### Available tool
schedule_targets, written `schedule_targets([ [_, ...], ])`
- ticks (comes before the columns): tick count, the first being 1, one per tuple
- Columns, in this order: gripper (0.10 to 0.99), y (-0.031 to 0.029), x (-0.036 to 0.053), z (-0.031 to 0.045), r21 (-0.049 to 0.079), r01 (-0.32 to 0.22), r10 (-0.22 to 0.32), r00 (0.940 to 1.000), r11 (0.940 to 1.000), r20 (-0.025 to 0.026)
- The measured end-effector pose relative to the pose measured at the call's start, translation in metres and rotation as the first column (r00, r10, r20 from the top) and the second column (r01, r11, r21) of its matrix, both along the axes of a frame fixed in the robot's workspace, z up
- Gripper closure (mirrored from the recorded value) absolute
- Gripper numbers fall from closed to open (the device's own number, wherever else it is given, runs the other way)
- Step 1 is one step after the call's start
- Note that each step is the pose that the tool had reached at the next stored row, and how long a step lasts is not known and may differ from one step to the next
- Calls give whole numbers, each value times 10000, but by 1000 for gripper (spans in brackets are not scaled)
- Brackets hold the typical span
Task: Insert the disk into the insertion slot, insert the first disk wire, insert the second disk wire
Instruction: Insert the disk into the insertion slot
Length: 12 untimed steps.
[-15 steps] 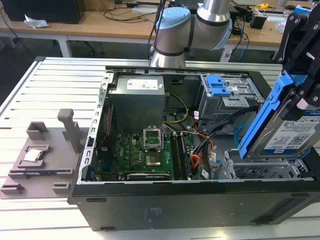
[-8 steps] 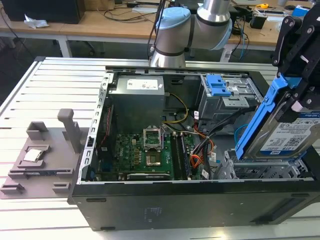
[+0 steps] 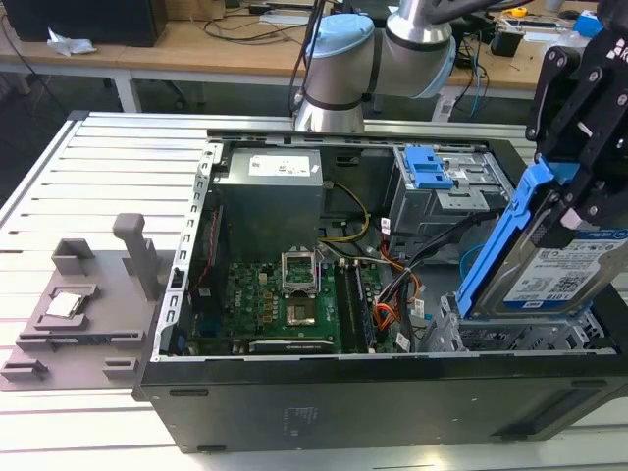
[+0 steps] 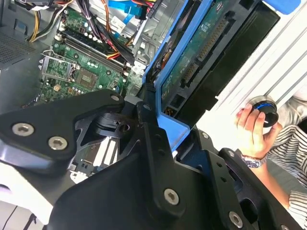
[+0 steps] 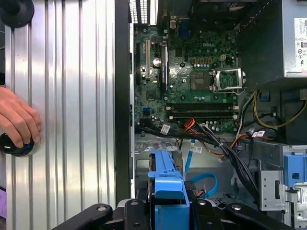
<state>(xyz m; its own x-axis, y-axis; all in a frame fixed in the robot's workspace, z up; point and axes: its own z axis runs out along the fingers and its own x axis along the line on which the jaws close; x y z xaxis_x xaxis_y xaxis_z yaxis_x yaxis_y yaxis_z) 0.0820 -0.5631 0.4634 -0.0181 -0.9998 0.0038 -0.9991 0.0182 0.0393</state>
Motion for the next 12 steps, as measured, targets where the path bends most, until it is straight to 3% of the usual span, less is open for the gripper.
schedule_targets([
  [5, 718, 99, 4, -60, -4, 0, 0, 10000, 10000, -1],
  [7, 718, 133, 6, -116, -3, 0, 0, 10000, 10000, 0],
  [12, 718, 162, 14, -206, -10, 0, 0, 10000, 10000, -2],
])
